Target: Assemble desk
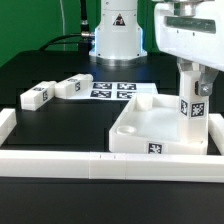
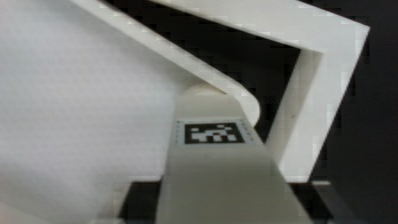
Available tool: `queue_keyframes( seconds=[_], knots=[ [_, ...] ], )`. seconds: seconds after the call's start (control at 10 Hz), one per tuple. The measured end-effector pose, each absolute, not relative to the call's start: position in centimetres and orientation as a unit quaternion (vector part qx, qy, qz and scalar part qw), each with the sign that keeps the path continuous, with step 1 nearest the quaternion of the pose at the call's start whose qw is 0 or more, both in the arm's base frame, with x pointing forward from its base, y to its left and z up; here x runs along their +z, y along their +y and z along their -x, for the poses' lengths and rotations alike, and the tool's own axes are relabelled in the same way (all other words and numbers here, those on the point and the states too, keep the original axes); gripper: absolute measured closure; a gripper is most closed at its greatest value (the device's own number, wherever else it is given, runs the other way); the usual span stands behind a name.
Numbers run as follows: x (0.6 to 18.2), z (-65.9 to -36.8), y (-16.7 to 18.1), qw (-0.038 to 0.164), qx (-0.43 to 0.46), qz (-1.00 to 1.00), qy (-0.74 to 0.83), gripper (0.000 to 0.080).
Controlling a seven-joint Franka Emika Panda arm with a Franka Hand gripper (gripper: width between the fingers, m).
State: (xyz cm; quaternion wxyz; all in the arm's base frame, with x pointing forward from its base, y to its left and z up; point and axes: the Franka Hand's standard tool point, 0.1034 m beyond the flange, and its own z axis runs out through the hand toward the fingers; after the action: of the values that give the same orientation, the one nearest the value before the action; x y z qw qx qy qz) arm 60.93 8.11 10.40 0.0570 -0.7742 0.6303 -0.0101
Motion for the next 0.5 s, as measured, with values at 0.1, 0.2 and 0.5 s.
queue_keyframes(
  seconds=[0.1, 0.2, 0.5],
  knots=[
    [10.4, -60.92, 8.26, 0.06, -0.007, 0.757, 0.65, 0.0509],
    [10.4, -60.91, 8.3, 0.06, -0.006, 0.76, 0.647, 0.0509],
    [10.46, -60.96, 8.33, 0.06, -0.009, 0.79, 0.61, 0.0206]
  ],
)
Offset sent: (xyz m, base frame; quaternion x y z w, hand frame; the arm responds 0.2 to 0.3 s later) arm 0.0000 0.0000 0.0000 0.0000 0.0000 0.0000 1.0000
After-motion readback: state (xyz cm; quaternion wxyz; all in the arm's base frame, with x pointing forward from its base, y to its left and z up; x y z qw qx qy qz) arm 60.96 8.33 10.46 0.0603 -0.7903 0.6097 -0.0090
